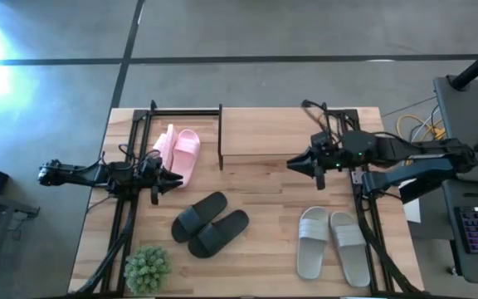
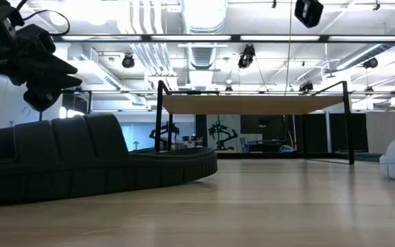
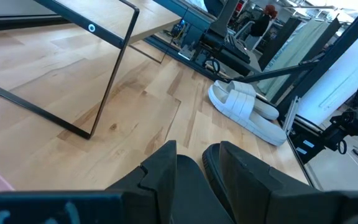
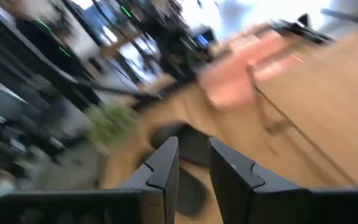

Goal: Pick and place slides into the shelf
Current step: Put the left gray slide under the shelf

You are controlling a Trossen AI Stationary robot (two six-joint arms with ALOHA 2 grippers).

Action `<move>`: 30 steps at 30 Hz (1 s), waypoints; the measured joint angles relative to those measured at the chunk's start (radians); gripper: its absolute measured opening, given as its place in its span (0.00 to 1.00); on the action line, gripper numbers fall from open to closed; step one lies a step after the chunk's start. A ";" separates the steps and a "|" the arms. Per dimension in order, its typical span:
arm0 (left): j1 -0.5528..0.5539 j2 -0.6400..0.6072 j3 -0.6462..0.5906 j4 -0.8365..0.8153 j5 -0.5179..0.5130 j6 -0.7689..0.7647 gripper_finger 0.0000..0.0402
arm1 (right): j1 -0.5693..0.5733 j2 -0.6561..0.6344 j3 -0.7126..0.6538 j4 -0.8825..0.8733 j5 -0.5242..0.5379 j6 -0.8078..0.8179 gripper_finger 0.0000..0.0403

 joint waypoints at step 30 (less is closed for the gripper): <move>0.000 0.000 0.000 0.000 0.000 0.000 0.27 | 0.539 0.379 0.419 -1.114 0.337 0.290 0.45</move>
